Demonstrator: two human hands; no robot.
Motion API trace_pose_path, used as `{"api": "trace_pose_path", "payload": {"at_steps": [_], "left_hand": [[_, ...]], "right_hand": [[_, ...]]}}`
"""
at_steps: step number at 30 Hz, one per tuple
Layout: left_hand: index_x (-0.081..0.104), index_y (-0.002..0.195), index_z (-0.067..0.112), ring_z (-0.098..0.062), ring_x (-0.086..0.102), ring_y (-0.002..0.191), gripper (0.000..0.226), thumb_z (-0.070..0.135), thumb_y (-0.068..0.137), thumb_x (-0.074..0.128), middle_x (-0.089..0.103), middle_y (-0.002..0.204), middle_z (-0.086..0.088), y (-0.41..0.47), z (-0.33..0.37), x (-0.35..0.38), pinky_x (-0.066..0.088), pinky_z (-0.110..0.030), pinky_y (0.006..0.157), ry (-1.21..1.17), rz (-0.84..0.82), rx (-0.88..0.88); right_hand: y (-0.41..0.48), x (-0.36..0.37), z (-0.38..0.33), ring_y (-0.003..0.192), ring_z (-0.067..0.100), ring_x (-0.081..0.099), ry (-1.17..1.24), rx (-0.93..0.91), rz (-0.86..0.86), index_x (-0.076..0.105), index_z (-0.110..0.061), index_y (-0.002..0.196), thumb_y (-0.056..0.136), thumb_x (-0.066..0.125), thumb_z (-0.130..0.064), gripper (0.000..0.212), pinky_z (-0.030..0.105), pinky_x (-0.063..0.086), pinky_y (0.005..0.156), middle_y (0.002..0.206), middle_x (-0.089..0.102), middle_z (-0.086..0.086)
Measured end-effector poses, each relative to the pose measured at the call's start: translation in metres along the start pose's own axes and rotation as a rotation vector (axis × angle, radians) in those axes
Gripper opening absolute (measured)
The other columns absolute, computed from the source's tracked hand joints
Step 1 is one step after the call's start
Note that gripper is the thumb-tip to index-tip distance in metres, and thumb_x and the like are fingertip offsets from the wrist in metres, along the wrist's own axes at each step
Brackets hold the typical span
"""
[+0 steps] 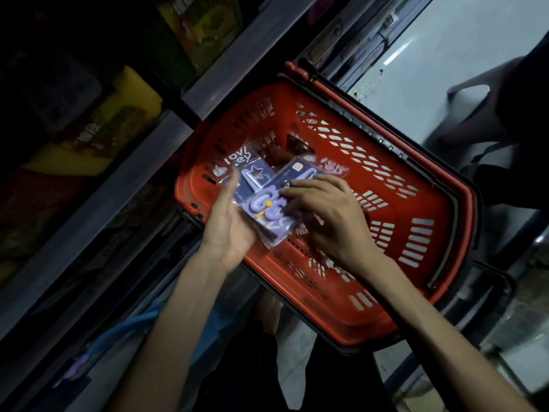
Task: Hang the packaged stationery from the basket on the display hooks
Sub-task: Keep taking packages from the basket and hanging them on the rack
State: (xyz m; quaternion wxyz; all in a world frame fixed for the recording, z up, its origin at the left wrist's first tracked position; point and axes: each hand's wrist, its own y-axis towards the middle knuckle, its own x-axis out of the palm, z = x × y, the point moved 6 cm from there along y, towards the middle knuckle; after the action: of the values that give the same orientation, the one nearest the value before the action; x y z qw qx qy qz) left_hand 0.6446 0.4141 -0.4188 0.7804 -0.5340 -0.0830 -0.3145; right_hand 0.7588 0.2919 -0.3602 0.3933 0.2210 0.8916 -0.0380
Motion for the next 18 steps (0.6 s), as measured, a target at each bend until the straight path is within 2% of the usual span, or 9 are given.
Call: {"api": "trace_pose_path", "payload": {"at_steps": [2, 4, 7, 9, 11, 13, 15, 16, 18], "left_hand": [[0.056, 0.141, -0.007, -0.041, 0.069, 0.118, 0.053, 0.02, 0.097, 0.071, 0.071, 0.125, -0.028, 0.001, -0.005, -0.001, 0.057, -0.05, 0.101, 0.036, 0.037, 0.021], [0.066, 0.126, -0.004, -0.039, 0.073, 0.11, 0.031, 0.0, 0.096, 0.068, 0.075, 0.118, -0.025, 0.002, -0.007, -0.001, 0.057, -0.052, 0.102, 0.11, 0.099, 0.078], [0.068, 0.125, 0.007, -0.033, 0.072, 0.116, 0.029, -0.001, 0.096, 0.067, 0.075, 0.123, -0.018, 0.004, -0.007, 0.002, 0.055, -0.051, 0.107, 0.108, 0.138, 0.144], [0.062, 0.135, 0.006, -0.034, 0.07, 0.122, 0.042, 0.002, 0.094, 0.071, 0.073, 0.129, -0.019, 0.008, -0.009, -0.002, 0.051, -0.053, 0.11, 0.076, 0.131, 0.168], [0.063, 0.133, 0.007, -0.035, 0.07, 0.122, 0.041, 0.002, 0.093, 0.071, 0.073, 0.128, -0.019, 0.008, -0.01, -0.002, 0.052, -0.052, 0.109, 0.072, 0.115, 0.166], [0.069, 0.124, 0.011, -0.031, 0.073, 0.116, 0.03, -0.002, 0.097, 0.065, 0.076, 0.123, -0.015, 0.006, -0.011, 0.003, 0.057, -0.048, 0.103, 0.119, 0.056, 0.169], [0.07, 0.12, 0.013, -0.023, 0.076, 0.105, 0.029, -0.001, 0.095, 0.066, 0.079, 0.116, -0.008, 0.003, -0.011, 0.007, 0.061, -0.043, 0.097, 0.2, 0.022, 0.147], [0.07, 0.12, 0.013, -0.022, 0.076, 0.104, 0.03, 0.001, 0.092, 0.071, 0.079, 0.116, -0.007, 0.002, -0.012, 0.007, 0.061, -0.042, 0.097, 0.244, -0.003, 0.142], [0.069, 0.123, 0.011, -0.024, 0.076, 0.104, 0.041, 0.008, 0.083, 0.081, 0.078, 0.118, -0.01, 0.002, -0.014, 0.009, 0.061, -0.041, 0.095, 0.344, -0.043, 0.139]], "right_hand": [[-0.007, -0.001, 0.001, 0.135, 0.024, 0.056, -0.048, -0.068, -0.039, 0.074, -0.011, 0.104, 0.094, 0.056, -0.008, 0.021, 0.05, 0.038, 0.112, 0.137, 0.067, -0.002], [-0.013, -0.003, 0.005, 0.139, 0.03, 0.051, -0.145, -0.075, -0.022, 0.077, -0.013, 0.104, 0.099, 0.061, -0.012, 0.017, 0.051, 0.04, 0.111, 0.144, 0.062, 0.004], [-0.018, -0.016, 0.023, 0.136, 0.035, 0.053, -0.274, 0.1, 0.114, 0.081, -0.016, 0.099, 0.096, 0.058, -0.021, 0.024, 0.046, 0.043, 0.11, 0.146, 0.059, 0.013], [-0.024, -0.023, 0.036, 0.126, 0.03, 0.06, -0.221, 0.342, 0.192, 0.076, -0.014, 0.109, 0.089, 0.059, -0.011, 0.027, 0.044, 0.049, 0.105, 0.137, 0.064, 0.011], [-0.032, -0.023, 0.048, 0.108, 0.013, 0.068, 0.035, 0.651, 0.28, 0.074, -0.017, 0.116, 0.095, 0.063, -0.013, 0.024, 0.039, 0.056, 0.094, 0.117, 0.073, -0.001], [-0.033, -0.004, 0.054, 0.088, 0.011, 0.071, 0.677, 0.923, 0.31, 0.076, -0.019, 0.105, 0.1, 0.066, -0.038, 0.022, 0.031, 0.058, 0.081, 0.094, 0.076, -0.001], [-0.026, 0.015, 0.045, 0.063, 0.017, 0.059, 1.233, 1.022, 0.333, 0.072, -0.021, 0.082, 0.098, 0.064, -0.051, 0.035, 0.026, 0.051, 0.063, 0.069, 0.063, 0.003], [-0.021, 0.018, 0.043, 0.064, 0.019, 0.06, 1.333, 1.032, 0.384, 0.073, -0.019, 0.083, 0.097, 0.065, -0.049, 0.035, 0.028, 0.052, 0.064, 0.072, 0.065, 0.003], [-0.016, 0.017, 0.043, 0.087, 0.031, 0.072, 1.321, 1.037, 0.525, 0.075, -0.002, 0.106, 0.095, 0.071, -0.036, 0.036, 0.043, 0.06, 0.085, 0.1, 0.075, 0.018]]}}
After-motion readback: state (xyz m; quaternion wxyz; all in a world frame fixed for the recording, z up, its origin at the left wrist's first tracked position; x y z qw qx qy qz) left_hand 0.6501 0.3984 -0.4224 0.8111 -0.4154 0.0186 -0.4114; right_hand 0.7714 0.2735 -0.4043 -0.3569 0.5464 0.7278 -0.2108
